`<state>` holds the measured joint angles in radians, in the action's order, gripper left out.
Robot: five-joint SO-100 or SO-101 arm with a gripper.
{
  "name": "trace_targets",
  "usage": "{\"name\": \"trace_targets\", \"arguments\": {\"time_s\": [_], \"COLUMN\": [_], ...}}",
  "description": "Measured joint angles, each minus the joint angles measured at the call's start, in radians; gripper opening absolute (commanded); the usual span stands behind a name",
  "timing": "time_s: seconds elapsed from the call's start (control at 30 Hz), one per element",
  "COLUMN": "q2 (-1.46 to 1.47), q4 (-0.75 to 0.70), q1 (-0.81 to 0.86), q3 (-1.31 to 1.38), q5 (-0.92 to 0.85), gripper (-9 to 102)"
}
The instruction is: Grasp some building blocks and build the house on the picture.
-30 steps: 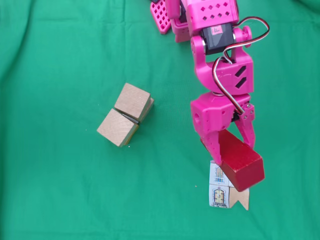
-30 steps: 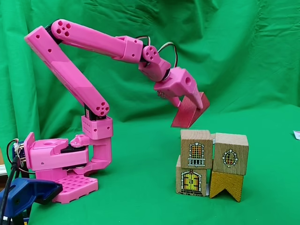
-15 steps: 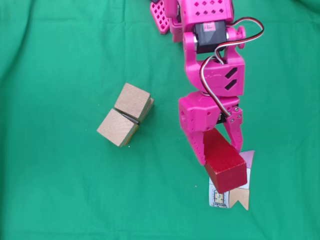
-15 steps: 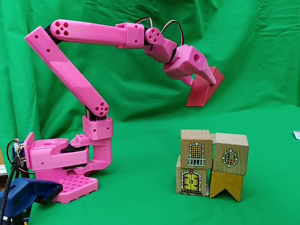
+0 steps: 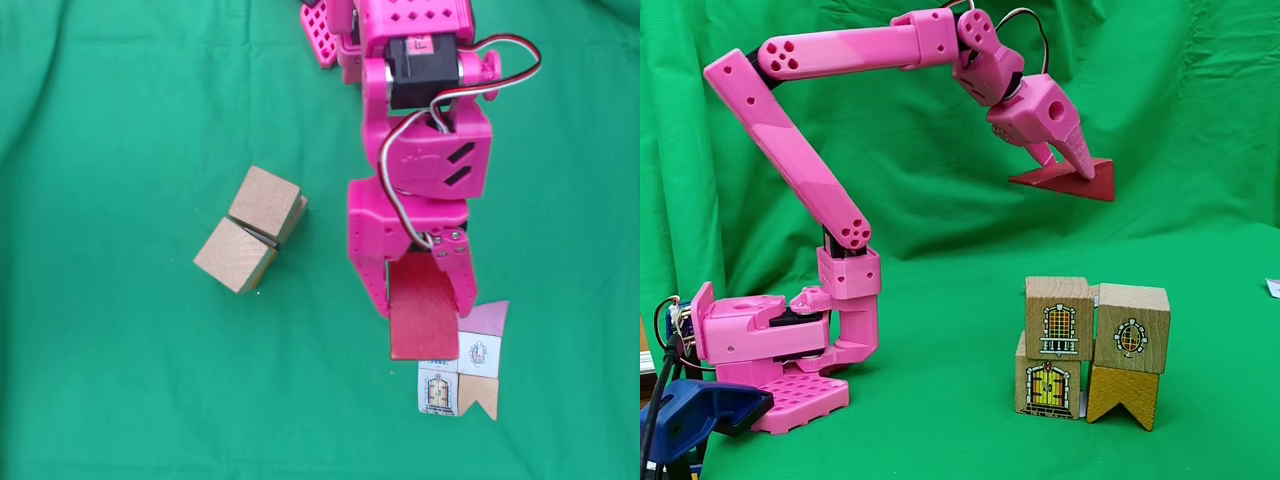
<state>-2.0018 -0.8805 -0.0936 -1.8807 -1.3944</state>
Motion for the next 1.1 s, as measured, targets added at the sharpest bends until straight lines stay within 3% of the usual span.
{"name": "trace_targets", "arguments": {"time_s": [1.1], "q2": [-0.114], "q4": [-0.008], "q1": [0.224], "q3": [0.008], "q5": [0.029], "gripper": [24]}}
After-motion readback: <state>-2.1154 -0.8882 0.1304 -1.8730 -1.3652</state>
